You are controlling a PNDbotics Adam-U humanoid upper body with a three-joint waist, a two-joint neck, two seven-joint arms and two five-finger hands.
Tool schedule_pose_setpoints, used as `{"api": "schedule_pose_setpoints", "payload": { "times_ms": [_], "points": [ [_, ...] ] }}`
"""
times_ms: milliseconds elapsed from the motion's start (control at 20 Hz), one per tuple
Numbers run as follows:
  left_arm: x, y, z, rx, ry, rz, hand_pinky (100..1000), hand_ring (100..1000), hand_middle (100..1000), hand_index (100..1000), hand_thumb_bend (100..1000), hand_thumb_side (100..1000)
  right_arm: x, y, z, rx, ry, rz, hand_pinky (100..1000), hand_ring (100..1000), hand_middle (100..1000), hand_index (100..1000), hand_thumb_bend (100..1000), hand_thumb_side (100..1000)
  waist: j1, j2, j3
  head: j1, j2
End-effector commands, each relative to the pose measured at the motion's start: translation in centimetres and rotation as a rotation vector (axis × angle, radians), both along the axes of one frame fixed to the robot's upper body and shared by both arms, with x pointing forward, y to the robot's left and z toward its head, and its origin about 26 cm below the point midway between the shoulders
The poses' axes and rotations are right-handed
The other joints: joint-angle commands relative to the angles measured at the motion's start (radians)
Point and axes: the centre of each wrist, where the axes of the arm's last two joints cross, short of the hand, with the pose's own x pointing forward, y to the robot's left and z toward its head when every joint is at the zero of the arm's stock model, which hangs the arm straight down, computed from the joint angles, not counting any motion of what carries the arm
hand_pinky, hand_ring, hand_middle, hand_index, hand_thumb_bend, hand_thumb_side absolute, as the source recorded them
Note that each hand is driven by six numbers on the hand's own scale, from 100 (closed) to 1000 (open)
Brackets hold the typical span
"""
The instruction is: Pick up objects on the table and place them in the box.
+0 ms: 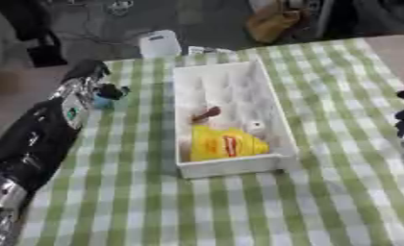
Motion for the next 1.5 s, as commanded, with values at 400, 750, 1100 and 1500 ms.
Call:
{"api": "schedule_pose_setpoints", "payload": {
  "times_ms": [400, 750, 1100, 1500],
  "points": [
    [0.4, 0.1, 1.5, 0.061, 0.029, -0.031, 805, 804, 706, 791, 439, 347, -0.1, 0.1, 1.0, -0.015, -0.035, 0.016, 554, 603, 727, 944, 100, 530, 0.004, -0.021, -0.011, -0.007, -0.015],
    [0.3, 0.3, 0.7, 0.109, 0.151, -0.087, 818, 814, 714, 805, 477, 350, -0.1, 0.1, 1.0, -0.016, -0.031, 0.015, 554, 603, 727, 944, 100, 532, 0.006, -0.021, -0.010, -0.016, -0.012],
    [0.3, 0.3, 1.0, 0.148, 0.242, -0.123, 821, 815, 711, 805, 491, 304, -0.1, 0.1, 1.0, -0.015, -0.032, 0.015, 555, 604, 728, 945, 100, 530, 0.002, -0.022, -0.006, -0.019, -0.013],
    [0.2, -0.1, 1.6, 0.127, 0.287, -0.146, 812, 806, 701, 805, 465, 317, -0.1, 0.1, 1.0, -0.014, -0.033, 0.015, 555, 603, 728, 945, 100, 530, 0.000, -0.021, -0.008, -0.023, -0.014]
  ]
}}
